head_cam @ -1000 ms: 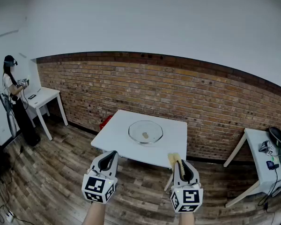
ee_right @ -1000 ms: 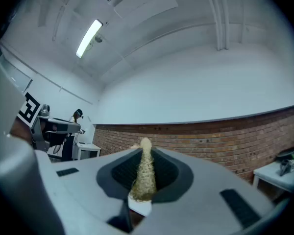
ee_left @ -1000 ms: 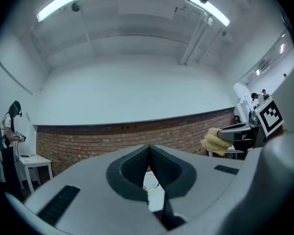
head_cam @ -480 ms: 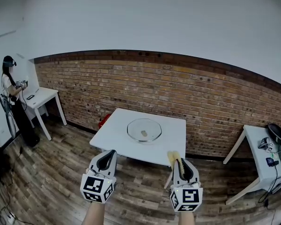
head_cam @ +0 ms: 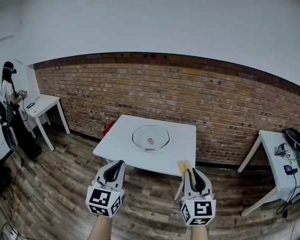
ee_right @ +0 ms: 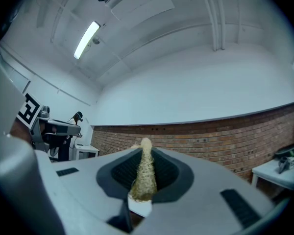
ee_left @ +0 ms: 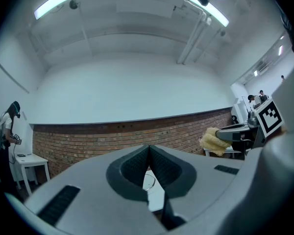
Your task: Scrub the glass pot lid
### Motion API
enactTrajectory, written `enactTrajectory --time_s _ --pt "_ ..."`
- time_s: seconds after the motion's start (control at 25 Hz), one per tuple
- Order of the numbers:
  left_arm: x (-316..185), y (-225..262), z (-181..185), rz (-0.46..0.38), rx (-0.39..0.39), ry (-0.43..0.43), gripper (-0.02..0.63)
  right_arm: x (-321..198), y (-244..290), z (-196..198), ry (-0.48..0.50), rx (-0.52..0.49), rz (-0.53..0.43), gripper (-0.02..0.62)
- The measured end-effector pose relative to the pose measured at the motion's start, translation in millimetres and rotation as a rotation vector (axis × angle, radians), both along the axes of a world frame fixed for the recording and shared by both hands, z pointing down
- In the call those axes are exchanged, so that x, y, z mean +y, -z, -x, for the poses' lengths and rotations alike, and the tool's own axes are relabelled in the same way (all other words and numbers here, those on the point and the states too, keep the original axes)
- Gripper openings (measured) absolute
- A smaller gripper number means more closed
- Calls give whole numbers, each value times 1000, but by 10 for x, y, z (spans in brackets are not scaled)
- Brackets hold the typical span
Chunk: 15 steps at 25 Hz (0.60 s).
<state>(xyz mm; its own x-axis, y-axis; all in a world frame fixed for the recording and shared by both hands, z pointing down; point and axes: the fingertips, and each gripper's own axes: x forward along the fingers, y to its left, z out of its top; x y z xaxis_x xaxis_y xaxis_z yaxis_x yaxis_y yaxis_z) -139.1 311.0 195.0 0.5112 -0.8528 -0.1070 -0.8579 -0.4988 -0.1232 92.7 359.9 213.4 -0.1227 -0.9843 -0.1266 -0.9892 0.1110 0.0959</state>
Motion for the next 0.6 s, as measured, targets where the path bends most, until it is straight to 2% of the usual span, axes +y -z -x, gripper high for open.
enactTrajectory --time_s 0.6 --pt "-34 -70 -424 2 -18 50 11 -126 -76 -439 51 -13 -5 58"
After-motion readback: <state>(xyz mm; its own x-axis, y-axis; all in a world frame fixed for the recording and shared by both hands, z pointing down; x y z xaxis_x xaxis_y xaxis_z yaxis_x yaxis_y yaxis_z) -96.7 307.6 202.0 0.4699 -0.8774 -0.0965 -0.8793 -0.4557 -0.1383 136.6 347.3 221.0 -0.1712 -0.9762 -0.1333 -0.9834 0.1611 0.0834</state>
